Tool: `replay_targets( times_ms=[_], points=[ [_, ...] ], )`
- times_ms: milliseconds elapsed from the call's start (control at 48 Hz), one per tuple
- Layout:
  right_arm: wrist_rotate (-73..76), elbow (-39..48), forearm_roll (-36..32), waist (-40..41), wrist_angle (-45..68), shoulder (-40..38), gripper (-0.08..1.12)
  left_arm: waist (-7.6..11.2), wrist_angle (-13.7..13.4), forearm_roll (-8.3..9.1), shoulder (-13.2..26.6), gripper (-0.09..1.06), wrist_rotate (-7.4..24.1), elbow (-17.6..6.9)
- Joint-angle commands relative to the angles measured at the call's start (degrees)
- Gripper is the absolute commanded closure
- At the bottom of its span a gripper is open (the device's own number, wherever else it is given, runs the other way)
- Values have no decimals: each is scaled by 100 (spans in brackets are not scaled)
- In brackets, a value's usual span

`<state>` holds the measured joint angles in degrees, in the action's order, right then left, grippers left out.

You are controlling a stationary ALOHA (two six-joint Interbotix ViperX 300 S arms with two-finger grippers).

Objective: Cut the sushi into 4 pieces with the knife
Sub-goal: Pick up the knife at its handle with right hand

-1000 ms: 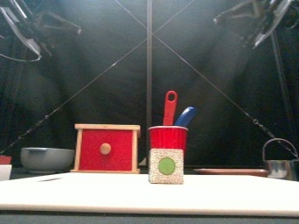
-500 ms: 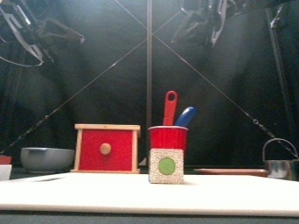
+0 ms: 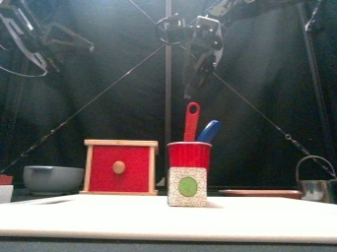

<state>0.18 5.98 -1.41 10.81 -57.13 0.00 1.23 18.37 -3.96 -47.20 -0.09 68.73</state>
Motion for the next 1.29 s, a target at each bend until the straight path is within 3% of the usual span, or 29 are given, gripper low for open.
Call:
replay_targets(
  times_ms=[21, 458, 1021, 1146, 1292],
  points=[
    [-18, -404, -105, 26, -457, 176, 12, 9, 53, -26, 18, 97, -9, -79],
    [-343, -1099, -246, -18, -1477, 1037, 12, 9, 53, -26, 18, 97, -9, -44],
    [-360, -1336, -554, 26, -1784, 1327, 13, 9, 53, -26, 18, 97, -9, 26],
    [-369, -1336, -571, 26, -1784, 1354, 22, 0, 53, -26, 18, 97, -9, 26],
    [-369, -1336, -571, 26, -1811, 1371, 43, -18, 53, -26, 18, 97, -9, 26]
  ],
)
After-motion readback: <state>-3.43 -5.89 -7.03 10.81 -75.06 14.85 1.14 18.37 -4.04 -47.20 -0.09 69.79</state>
